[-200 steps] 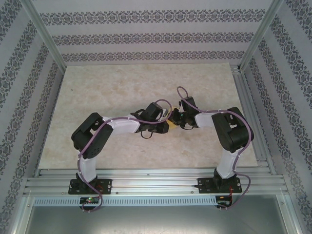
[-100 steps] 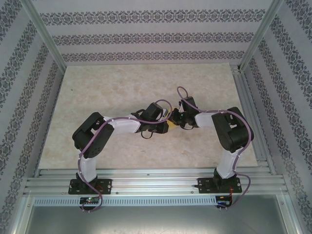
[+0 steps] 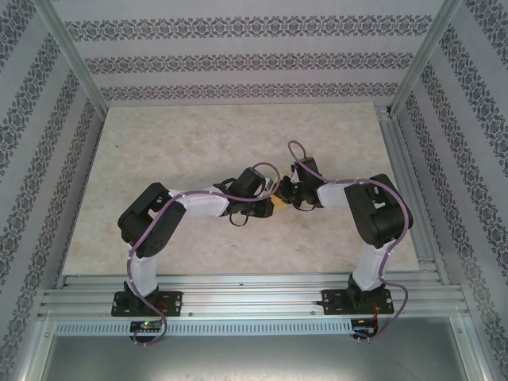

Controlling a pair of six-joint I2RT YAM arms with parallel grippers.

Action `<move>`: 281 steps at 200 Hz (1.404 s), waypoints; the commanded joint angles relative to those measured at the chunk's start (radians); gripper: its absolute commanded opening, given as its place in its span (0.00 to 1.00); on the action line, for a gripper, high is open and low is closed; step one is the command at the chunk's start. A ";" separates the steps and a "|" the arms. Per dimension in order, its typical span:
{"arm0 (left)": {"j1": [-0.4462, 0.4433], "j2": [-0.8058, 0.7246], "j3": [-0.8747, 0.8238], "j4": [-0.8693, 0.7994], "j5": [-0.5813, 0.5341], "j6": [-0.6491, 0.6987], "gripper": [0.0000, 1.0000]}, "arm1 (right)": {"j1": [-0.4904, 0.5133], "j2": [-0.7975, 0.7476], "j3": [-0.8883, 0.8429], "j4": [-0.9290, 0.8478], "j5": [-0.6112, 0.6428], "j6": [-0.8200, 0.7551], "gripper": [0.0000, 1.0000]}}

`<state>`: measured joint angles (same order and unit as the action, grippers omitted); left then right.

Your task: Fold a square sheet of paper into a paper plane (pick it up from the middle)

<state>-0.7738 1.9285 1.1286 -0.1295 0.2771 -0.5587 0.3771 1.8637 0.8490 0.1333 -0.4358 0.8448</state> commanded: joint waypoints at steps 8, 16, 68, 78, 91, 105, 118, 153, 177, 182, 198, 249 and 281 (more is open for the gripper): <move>-0.002 0.025 -0.003 -0.027 -0.041 -0.011 0.14 | 0.000 0.097 -0.044 -0.133 0.103 -0.005 0.13; -0.002 0.027 -0.004 -0.030 -0.039 -0.013 0.14 | -0.001 0.098 -0.045 -0.133 0.102 -0.006 0.13; 0.001 0.032 -0.009 -0.054 -0.058 -0.014 0.13 | -0.003 0.101 -0.045 -0.133 0.103 -0.006 0.13; 0.001 0.032 -0.011 -0.056 -0.063 -0.015 0.13 | -0.002 0.101 -0.046 -0.133 0.103 -0.005 0.13; 0.002 0.032 -0.015 -0.061 -0.069 -0.015 0.13 | -0.002 0.102 -0.045 -0.133 0.103 -0.006 0.13; 0.002 0.032 -0.019 -0.065 -0.070 -0.016 0.13 | -0.002 0.103 -0.045 -0.133 0.104 -0.006 0.13; 0.002 0.032 -0.024 -0.068 -0.075 -0.016 0.12 | -0.002 0.103 -0.045 -0.133 0.104 -0.006 0.13; 0.003 0.031 -0.042 -0.079 -0.076 -0.015 0.12 | -0.002 0.106 -0.043 -0.137 0.104 -0.007 0.13; 0.004 0.030 -0.054 -0.097 -0.085 -0.012 0.11 | -0.004 0.107 -0.044 -0.137 0.104 -0.007 0.13; 0.003 0.030 -0.055 -0.102 -0.091 -0.011 0.11 | -0.004 0.107 -0.042 -0.138 0.104 -0.006 0.13; 0.004 0.019 -0.065 -0.117 -0.109 -0.009 0.11 | -0.004 0.109 -0.043 -0.138 0.104 -0.007 0.13; 0.004 -0.038 -0.128 -0.140 -0.092 -0.006 0.11 | -0.006 0.112 -0.043 -0.142 0.104 -0.007 0.13; 0.004 -0.065 -0.145 -0.176 -0.098 0.009 0.11 | -0.007 0.112 -0.046 -0.142 0.105 -0.009 0.13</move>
<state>-0.7727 1.8832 1.0332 -0.1314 0.1986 -0.5613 0.3771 1.8767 0.8555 0.1474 -0.4469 0.8448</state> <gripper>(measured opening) 0.109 0.130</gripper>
